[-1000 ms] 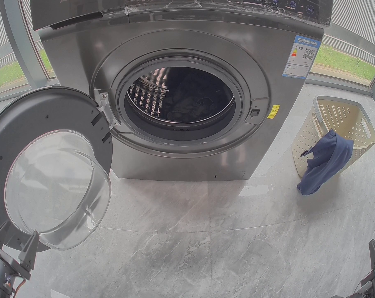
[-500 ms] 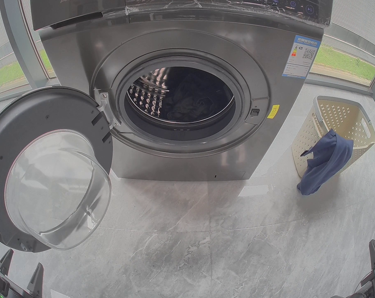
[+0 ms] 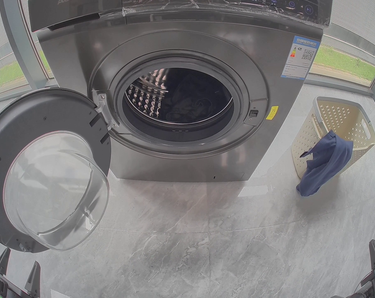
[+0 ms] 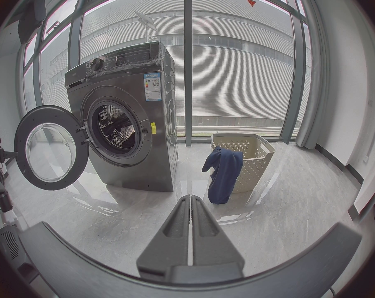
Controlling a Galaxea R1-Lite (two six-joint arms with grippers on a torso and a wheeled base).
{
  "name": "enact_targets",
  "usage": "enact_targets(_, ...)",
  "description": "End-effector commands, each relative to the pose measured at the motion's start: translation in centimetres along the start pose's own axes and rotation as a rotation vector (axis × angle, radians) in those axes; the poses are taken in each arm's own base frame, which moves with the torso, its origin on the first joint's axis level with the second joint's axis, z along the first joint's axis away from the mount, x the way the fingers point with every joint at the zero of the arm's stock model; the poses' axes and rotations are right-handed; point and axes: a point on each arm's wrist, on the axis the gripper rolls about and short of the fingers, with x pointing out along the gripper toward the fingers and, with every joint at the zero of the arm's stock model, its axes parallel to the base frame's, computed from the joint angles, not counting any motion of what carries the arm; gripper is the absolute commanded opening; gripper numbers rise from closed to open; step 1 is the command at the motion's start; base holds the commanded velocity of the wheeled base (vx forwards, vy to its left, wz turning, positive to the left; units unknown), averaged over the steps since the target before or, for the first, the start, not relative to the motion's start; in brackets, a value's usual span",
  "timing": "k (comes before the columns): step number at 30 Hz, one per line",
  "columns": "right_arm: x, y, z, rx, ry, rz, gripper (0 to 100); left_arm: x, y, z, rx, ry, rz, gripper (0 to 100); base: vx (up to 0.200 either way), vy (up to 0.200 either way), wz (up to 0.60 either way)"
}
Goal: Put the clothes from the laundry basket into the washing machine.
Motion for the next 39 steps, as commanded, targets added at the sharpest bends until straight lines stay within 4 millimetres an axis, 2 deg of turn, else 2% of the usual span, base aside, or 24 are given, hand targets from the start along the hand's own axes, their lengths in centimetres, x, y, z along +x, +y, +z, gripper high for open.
enact_targets(1,0.03,0.00,-0.52,0.000,0.004,0.000,0,0.02,0.03,-0.47,0.000,0.004,0.002,100,0.000,-0.200,0.00)
enact_targets(10,0.02,0.00,-0.52,0.000,0.003,0.000,0,0.02,0.03,-0.47,-0.002,0.004,0.001,100,0.000,0.000,0.00)
enact_targets(16,0.03,0.00,-0.52,0.000,0.004,0.000,0,0.02,0.03,-0.47,-0.002,0.004,0.002,100,0.000,-0.200,0.00)
enact_targets(39,0.03,0.02,-0.52,-0.002,0.004,0.007,0,0.02,0.03,-0.47,0.000,0.004,0.002,100,0.000,0.000,0.00)
